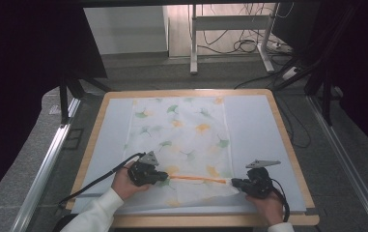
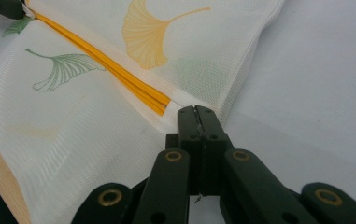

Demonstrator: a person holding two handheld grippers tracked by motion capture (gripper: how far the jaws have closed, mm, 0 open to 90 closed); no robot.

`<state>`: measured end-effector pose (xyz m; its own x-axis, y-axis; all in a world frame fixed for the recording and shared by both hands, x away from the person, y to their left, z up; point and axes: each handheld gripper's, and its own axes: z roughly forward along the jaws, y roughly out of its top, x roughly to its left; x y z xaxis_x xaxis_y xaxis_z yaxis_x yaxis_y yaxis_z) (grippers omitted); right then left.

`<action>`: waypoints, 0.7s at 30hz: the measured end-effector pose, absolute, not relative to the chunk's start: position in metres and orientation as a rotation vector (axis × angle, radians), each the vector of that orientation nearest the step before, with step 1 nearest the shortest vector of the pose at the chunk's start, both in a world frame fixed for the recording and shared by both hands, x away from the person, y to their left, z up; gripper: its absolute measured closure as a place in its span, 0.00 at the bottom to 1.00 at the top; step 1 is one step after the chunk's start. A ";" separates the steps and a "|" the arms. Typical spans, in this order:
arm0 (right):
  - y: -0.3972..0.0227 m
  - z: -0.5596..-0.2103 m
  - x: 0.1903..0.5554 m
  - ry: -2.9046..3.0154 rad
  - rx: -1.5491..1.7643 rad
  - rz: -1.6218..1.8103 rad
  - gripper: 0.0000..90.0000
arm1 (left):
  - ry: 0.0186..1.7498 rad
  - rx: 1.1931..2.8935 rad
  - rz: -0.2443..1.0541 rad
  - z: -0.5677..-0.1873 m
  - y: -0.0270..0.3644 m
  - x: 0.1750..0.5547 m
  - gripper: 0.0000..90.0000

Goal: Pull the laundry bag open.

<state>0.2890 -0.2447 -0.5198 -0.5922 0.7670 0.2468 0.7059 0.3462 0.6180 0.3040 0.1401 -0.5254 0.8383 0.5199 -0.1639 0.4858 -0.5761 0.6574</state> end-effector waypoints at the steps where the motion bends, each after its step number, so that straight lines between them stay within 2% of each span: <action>1: -0.245 -0.520 0.289 2.507 1.374 1.079 1.00 | 0.726 2.284 0.059 -0.525 0.138 0.304 0.94; 8: -0.245 -0.520 0.289 2.506 1.374 1.081 0.99 | 0.739 2.276 0.050 -0.527 0.128 0.311 0.88; 15: -0.245 -0.520 0.289 2.506 1.374 1.080 0.99 | 0.713 2.329 0.091 -0.526 0.119 0.304 0.98; 21: -0.244 -0.520 0.289 2.507 1.367 1.077 0.99 | 0.705 2.341 0.104 -0.525 0.119 0.302 1.00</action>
<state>0.2889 -0.2445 -0.5197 -0.5954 0.7661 0.2421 0.7030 0.3510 0.6186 0.3016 0.1185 -0.5251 0.8499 0.5147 -0.1127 0.4605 -0.6216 0.6337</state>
